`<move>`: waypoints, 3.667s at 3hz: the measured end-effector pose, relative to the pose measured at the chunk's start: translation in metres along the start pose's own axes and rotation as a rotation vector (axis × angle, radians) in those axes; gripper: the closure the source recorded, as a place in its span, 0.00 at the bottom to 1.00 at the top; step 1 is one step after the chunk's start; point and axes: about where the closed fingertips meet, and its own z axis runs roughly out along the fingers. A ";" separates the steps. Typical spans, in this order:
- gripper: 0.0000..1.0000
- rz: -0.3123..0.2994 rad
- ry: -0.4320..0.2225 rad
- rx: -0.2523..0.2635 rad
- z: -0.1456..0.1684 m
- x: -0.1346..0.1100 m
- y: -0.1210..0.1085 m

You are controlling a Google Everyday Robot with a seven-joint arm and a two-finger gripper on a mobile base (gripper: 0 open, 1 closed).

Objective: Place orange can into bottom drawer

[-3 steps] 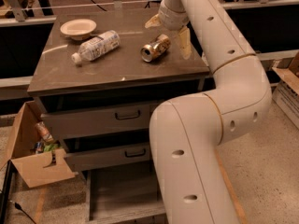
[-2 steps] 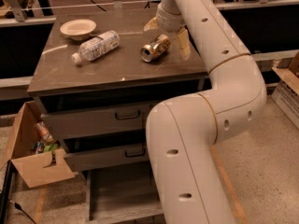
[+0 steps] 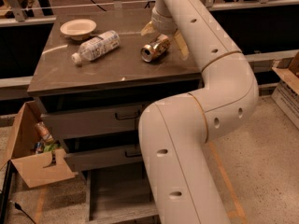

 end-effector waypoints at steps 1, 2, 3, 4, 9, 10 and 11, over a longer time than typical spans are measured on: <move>0.00 -0.029 0.006 -0.027 0.007 -0.003 -0.002; 0.00 -0.048 0.008 -0.049 0.013 -0.005 -0.003; 0.14 -0.065 0.002 -0.063 0.018 -0.007 -0.002; 0.39 -0.070 -0.001 -0.072 0.019 -0.008 0.000; 1.00 -0.060 -0.094 0.128 -0.054 -0.010 0.016; 1.00 -0.137 -0.071 0.171 -0.074 -0.001 0.025; 1.00 -0.217 -0.104 0.186 -0.077 -0.006 0.048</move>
Offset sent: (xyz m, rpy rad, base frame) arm 0.0694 -0.0176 0.0433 -0.1318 0.1964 0.0410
